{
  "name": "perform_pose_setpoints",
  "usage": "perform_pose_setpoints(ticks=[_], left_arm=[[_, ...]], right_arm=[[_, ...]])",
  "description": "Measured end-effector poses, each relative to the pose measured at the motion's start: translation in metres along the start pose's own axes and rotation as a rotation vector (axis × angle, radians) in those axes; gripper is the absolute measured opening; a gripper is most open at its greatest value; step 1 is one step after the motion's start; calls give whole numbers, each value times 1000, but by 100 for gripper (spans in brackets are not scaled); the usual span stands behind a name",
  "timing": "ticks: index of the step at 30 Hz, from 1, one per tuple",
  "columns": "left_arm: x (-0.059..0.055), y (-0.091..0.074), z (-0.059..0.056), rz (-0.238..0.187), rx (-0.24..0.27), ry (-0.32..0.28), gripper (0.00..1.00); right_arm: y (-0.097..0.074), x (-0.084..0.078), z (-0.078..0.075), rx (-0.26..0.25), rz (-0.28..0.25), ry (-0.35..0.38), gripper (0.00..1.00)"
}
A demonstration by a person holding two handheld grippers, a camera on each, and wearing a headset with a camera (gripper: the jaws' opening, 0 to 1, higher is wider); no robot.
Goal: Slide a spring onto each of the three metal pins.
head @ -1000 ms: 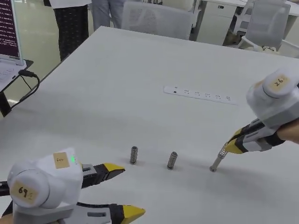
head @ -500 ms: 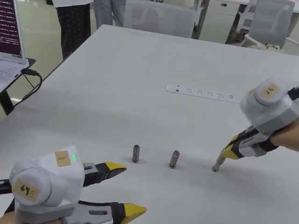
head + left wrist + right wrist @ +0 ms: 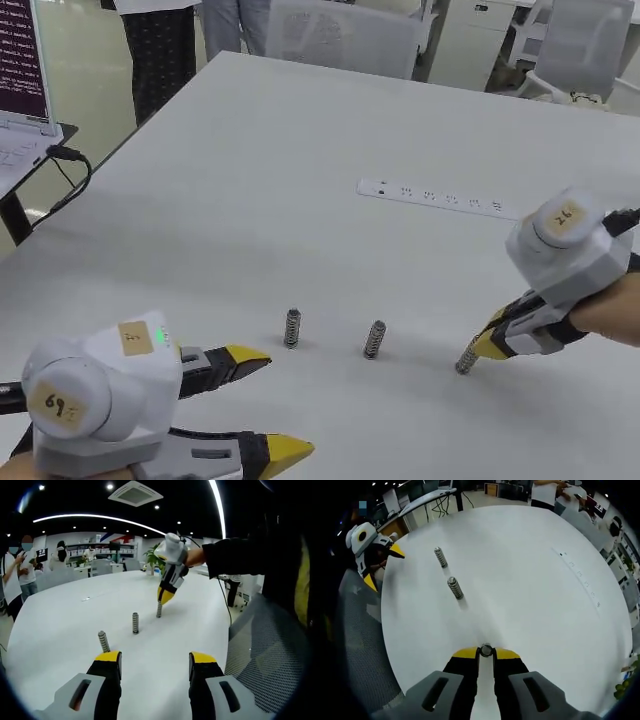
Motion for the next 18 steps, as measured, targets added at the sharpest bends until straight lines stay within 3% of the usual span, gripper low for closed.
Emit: perform_pose_setpoints(ticks=[18], left_arm=[[1, 0, 0, -1, 0, 0, 49]], right_arm=[[5, -2, 0, 10, 4, -10, 9]])
Point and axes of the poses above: the centre of the closed fingertips' face, and the gripper's own axes: y roughly forward along the fingers, z roughly to its left, x roughly out of its top, the point moved 3 cm from there along -y, roughly backward along the fingers, and after that the axes turned 10 degrees about -z, right-handed, at the moved point
